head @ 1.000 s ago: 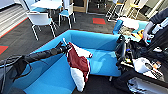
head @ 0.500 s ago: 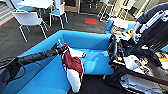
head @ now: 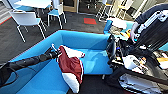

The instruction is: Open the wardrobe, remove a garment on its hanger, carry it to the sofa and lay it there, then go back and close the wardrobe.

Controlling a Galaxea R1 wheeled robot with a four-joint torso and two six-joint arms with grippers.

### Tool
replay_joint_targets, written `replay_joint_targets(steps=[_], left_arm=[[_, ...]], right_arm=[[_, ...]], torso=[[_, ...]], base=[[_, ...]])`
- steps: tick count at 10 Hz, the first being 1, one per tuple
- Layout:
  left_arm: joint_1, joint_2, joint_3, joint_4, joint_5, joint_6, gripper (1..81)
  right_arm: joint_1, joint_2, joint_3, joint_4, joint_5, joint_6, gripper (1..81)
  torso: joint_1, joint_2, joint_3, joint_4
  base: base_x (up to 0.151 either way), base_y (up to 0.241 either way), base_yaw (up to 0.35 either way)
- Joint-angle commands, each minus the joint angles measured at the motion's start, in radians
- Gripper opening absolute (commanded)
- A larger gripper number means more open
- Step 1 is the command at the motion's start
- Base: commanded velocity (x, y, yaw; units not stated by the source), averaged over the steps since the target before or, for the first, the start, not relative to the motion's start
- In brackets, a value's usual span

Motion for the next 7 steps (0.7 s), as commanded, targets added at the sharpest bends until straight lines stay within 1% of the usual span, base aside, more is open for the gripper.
replay_joint_targets(steps=[1,2,3,4,5,6,7], left_arm=[[-0.137,-0.020,0.091,0.046,0.002,-0.003,1.0],[-0.135,-0.009,0.103,0.047,0.000,-0.003,1.0],[-0.135,-0.003,0.103,0.046,0.000,-0.003,1.0],[-0.135,-0.001,0.103,0.046,-0.001,-0.005,1.0],[-0.132,-0.004,0.102,0.046,-0.003,-0.005,1.0],[-0.125,-0.007,0.100,0.046,-0.004,-0.005,1.0],[-0.114,-0.009,0.097,0.046,-0.004,-0.003,1.0]], right_arm=[[-0.013,-0.013,0.003,-0.007,-0.078,-0.001,81.1],[-0.013,-0.013,0.003,-0.007,-0.078,-0.001,81.1],[-0.013,-0.013,0.003,-0.007,-0.078,-0.001,81.1],[-0.013,-0.013,0.003,-0.007,-0.077,-0.001,81.1],[-0.013,-0.013,0.003,-0.007,-0.077,-0.001,81.1],[-0.013,-0.013,0.003,-0.007,-0.077,-0.001,81.1],[-0.013,-0.013,0.002,-0.007,-0.077,-0.001,81.1]], torso=[[0.000,0.000,0.000,0.091],[0.000,0.000,0.000,0.123],[0.000,0.000,0.000,0.063],[0.000,0.000,0.000,-0.005],[0.000,0.000,0.000,0.011],[0.000,0.000,0.000,0.011],[0.000,0.000,0.000,0.092]], base=[[0.000,0.000,0.000],[0.000,0.000,0.000],[0.000,0.000,0.000],[0.000,0.000,0.000],[0.000,0.000,0.000],[0.000,0.000,0.000],[0.000,0.000,0.000]])
